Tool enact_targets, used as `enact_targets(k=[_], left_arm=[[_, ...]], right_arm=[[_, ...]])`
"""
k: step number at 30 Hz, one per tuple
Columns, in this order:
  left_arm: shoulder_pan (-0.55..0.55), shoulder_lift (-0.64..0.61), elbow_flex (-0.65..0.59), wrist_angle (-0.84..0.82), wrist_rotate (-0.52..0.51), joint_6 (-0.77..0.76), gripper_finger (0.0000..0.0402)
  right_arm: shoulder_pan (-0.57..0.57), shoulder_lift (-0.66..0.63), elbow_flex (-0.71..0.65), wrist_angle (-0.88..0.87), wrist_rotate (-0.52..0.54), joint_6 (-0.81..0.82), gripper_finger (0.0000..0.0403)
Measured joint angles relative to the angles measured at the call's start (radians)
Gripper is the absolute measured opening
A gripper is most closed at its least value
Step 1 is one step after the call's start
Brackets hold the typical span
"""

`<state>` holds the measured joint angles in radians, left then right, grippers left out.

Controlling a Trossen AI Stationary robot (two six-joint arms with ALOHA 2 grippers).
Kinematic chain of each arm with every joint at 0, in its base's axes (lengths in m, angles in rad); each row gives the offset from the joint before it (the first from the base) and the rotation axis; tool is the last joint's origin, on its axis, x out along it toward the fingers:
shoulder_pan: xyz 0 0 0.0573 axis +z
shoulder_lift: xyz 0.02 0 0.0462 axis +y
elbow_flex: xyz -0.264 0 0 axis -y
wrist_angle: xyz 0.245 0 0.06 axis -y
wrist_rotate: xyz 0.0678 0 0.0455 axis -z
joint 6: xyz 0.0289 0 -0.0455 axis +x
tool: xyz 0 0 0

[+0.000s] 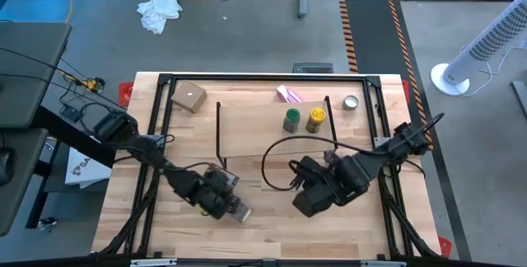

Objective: Shelf spices
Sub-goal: Put the red seasoning can on the shelf

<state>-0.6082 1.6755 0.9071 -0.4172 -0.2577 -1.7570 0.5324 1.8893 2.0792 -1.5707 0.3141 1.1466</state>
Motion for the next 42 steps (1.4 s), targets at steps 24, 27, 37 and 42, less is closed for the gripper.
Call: enact_targets(k=[24,27,37,42], left_arm=[[-0.134,-0.209,0.084,-0.458,-0.074,0.232,0.0],[-0.142,-0.209,0.024,-0.303,-0.042,0.335,0.0],[-0.131,-0.218,-0.042,-0.205,0.016,0.596,0.0],[-0.148,-0.214,-0.043,-0.207,0.011,0.651,0.0]], right_arm=[[0.077,0.238,-0.001,0.415,-0.2,0.067,0.0],[0.07,0.269,0.0,0.488,-0.17,0.202,0.0],[-0.006,0.401,-0.001,0.767,-0.31,0.192,0.0],[-0.046,0.357,0.001,0.76,-0.292,0.041,0.0]])
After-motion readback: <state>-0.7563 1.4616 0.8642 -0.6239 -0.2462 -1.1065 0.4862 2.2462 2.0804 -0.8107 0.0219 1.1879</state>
